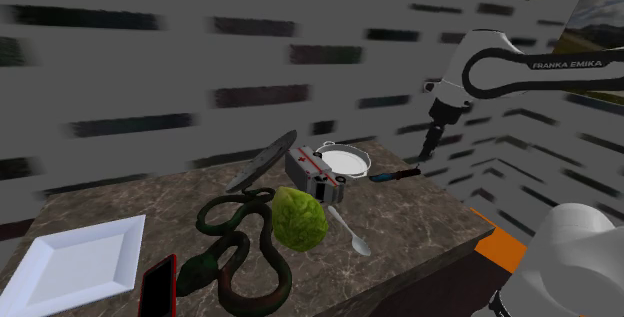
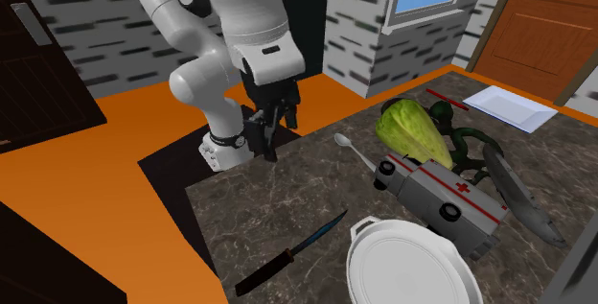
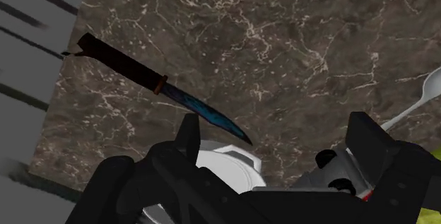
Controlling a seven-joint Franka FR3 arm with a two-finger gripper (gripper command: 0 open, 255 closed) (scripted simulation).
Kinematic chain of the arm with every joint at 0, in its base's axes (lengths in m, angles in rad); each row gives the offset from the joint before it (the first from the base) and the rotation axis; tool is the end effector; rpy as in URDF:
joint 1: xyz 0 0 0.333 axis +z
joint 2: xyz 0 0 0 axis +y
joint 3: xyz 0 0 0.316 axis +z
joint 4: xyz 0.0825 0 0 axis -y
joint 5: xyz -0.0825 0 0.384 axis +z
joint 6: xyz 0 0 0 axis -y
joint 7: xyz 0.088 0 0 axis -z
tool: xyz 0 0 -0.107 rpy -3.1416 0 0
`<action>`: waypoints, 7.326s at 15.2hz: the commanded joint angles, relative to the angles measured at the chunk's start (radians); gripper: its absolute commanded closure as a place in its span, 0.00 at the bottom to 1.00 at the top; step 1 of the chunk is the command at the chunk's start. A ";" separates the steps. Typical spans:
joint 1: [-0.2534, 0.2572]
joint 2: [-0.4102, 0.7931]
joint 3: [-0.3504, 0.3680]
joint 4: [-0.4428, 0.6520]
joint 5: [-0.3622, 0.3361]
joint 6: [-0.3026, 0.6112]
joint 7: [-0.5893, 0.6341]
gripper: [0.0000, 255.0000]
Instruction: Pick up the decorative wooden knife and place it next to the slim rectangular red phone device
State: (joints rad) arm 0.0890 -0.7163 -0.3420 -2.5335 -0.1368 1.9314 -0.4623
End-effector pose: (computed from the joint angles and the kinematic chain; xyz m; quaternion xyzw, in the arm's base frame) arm 0.3388 -0.1073 0.4996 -0.9850 -0.1601 -0.0565 0.0297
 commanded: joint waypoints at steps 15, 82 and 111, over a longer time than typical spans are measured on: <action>0.271 0.603 -0.462 0.146 0.193 0.387 -0.916 0.00; 0.383 0.313 -0.010 0.070 0.090 0.226 -0.271 1.00; 0.681 0.811 0.383 0.580 0.167 0.236 0.358 1.00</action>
State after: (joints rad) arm 0.7607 0.0615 0.0327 -1.9747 0.0360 2.3187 -0.1299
